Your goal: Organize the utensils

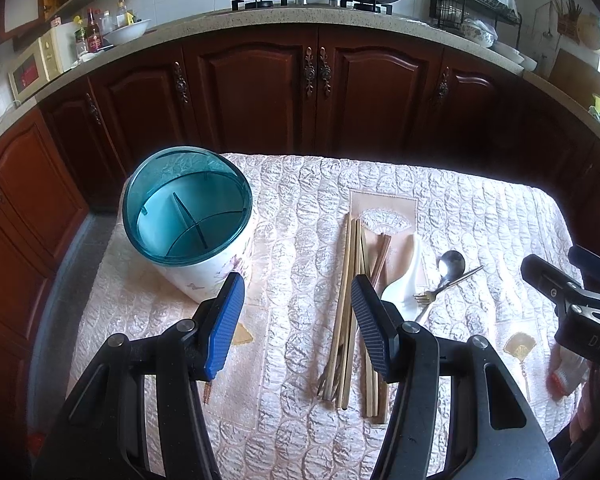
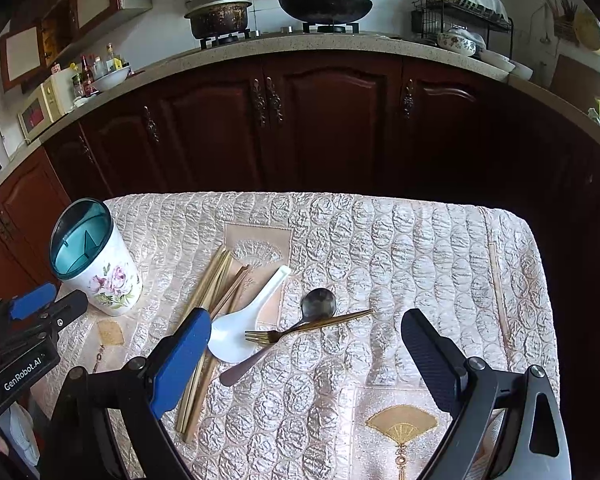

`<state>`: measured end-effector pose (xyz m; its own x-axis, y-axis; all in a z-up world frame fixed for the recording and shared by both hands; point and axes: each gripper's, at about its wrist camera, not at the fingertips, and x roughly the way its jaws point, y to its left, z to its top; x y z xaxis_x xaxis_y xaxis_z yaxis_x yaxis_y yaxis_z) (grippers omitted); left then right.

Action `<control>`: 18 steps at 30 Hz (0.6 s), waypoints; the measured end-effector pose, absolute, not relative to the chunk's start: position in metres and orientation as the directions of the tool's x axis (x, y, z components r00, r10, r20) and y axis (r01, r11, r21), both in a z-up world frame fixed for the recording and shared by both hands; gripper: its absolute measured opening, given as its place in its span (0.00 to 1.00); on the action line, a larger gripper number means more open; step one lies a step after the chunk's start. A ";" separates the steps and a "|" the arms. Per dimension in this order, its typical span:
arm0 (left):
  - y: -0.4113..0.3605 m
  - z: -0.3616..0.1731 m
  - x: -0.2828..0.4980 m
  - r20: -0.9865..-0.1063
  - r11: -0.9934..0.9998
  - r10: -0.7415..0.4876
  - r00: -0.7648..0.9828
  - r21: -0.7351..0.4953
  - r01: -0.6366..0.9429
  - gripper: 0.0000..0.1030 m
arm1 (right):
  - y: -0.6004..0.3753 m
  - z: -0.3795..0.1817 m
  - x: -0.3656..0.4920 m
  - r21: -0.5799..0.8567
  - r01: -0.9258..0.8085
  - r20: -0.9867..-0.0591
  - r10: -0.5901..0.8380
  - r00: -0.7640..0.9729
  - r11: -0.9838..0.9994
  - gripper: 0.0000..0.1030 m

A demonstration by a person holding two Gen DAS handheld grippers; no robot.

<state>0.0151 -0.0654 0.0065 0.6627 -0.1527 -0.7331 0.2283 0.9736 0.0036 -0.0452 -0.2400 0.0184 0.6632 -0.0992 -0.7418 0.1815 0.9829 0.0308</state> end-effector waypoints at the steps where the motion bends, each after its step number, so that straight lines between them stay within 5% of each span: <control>1: -0.066 0.007 0.015 -0.733 0.974 -0.150 0.664 0.007 0.228 0.54 | -0.240 0.018 -0.044 0.026 0.180 -0.744 -0.102 0.661 0.983 0.92; 18: -0.071 0.002 0.022 -0.734 0.974 -0.124 0.668 0.038 0.222 0.54 | -0.238 0.012 -0.039 -0.019 0.173 -0.749 -0.129 0.650 0.985 0.92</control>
<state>0.0216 -0.0714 0.0024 0.6683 -0.1237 -0.7336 0.2223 0.9742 0.0383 -0.0388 -0.2383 0.0121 0.6500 -0.1290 -0.7489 0.1733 0.9847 -0.0193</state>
